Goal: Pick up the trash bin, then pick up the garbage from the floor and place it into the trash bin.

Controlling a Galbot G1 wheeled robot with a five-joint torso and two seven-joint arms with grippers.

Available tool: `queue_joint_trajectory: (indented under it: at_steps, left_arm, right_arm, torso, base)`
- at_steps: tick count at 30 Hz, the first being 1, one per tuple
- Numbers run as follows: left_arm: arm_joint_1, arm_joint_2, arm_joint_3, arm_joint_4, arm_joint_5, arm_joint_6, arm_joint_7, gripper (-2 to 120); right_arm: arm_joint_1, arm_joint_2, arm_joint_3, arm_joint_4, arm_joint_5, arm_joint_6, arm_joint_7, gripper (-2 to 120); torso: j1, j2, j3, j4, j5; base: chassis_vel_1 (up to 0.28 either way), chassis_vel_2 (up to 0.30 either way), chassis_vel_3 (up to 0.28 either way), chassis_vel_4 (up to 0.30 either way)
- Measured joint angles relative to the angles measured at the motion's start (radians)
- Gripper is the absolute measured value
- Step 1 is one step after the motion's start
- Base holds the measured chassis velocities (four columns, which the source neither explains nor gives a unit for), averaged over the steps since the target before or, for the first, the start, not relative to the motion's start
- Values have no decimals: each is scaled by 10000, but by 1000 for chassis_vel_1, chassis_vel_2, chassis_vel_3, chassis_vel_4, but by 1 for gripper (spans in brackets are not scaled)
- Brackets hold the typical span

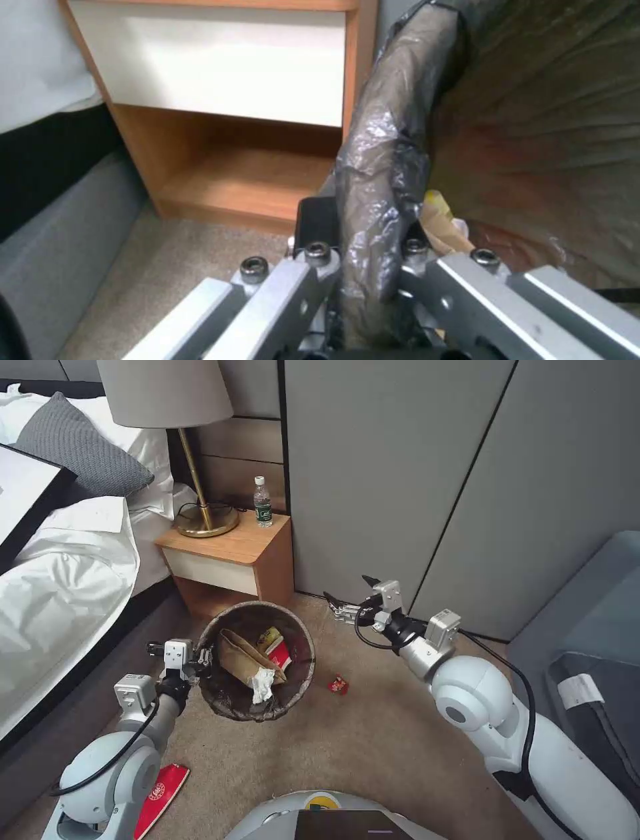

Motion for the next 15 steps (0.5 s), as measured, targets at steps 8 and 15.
queue_joint_trajectory:
  at_steps: [8,15]
  left_arm:
    - [67,-16,-29,-140,-89,57,-40,2]
    - [73,-21,-26,-192,-99,93,-58,2]
  right_arm:
    - [-1385,403,338,-1233,-791,464,-231,100]
    - [-1687,651,234,-2337,-1002,631,-578,100]
  torso:
    - [0,1,-1,0,-3]
    - [0,0,-1,0,-1]
  base:
    - [0,0,0,0]
    - [0,0,0,0]
